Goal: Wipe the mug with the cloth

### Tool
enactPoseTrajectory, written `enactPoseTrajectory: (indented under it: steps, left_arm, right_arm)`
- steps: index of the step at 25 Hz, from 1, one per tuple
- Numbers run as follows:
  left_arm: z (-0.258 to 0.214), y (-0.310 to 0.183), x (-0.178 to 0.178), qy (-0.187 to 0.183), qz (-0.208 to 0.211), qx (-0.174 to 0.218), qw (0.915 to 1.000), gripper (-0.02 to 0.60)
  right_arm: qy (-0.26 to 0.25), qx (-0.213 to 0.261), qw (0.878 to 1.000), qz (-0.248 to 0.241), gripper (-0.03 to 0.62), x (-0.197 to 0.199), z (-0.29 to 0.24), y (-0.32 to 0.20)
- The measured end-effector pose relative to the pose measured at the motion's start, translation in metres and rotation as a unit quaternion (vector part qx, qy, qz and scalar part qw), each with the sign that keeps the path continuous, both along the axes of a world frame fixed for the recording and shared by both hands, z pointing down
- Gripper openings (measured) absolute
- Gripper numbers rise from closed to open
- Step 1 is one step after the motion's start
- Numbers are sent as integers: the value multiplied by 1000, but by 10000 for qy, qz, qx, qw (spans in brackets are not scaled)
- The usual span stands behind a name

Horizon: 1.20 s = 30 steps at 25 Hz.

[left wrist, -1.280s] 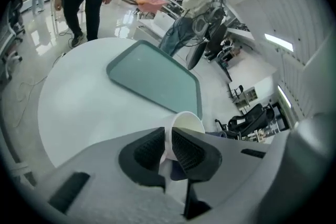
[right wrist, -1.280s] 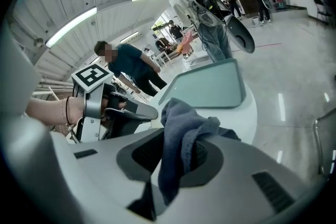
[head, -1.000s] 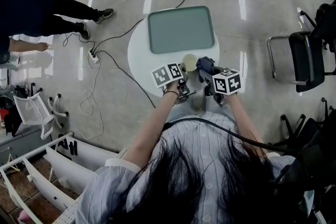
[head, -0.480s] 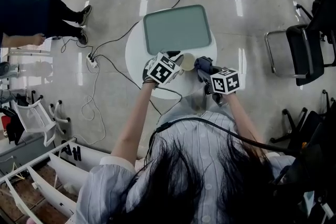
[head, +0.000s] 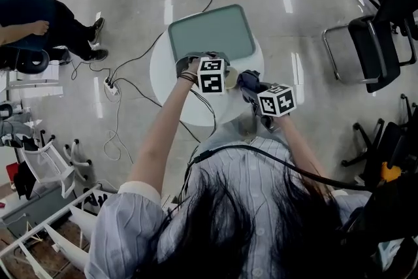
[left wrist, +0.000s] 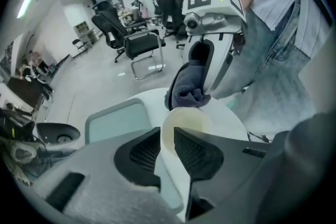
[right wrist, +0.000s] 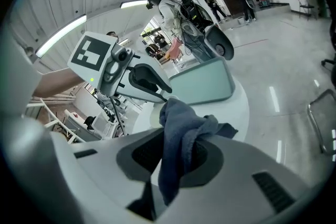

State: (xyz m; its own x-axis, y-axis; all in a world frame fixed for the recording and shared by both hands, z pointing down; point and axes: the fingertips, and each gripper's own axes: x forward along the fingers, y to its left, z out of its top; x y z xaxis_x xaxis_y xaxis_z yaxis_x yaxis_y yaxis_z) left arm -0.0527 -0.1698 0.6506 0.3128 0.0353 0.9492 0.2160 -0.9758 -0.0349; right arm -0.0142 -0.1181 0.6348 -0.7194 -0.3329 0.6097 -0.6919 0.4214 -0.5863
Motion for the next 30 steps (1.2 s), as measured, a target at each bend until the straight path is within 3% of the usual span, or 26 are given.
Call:
enactPoseTrajectory:
  steps: [5,11,14,18,25,27,30]
  left_arm:
    - [13,0,5,-262,483,57,9985,94]
    - [28,-6,13,-344,533,231,9977,92]
    - [32,-4,9,-330,94,-15,9994,87]
    - [31,-1,3,-162,-949,-507,9941,73]
    - [25,-7,-12,204,-2622,-821,9613,49]
    - [24,-8,-16,291,-3068,-870,9473,48]
    - [21,-14,-23,398,-3852,-848,9181,48]
  right_arm:
    - [-27,-17,9999,123,80,-2,1,-2]
    - [-15,-33,9998,193,80,-2,1,3]
    - [-13,-34,9998,201,80,-3,1,6]
    - [0,-44,9998,169,80,-4,2,10]
    - [-4,-82,10000,-33,80,-8,3,16]
    - [-15,-85,9999,-100,80,-8,3,16]
    - [-27,-93,9998,-194,80,-4,4,16]
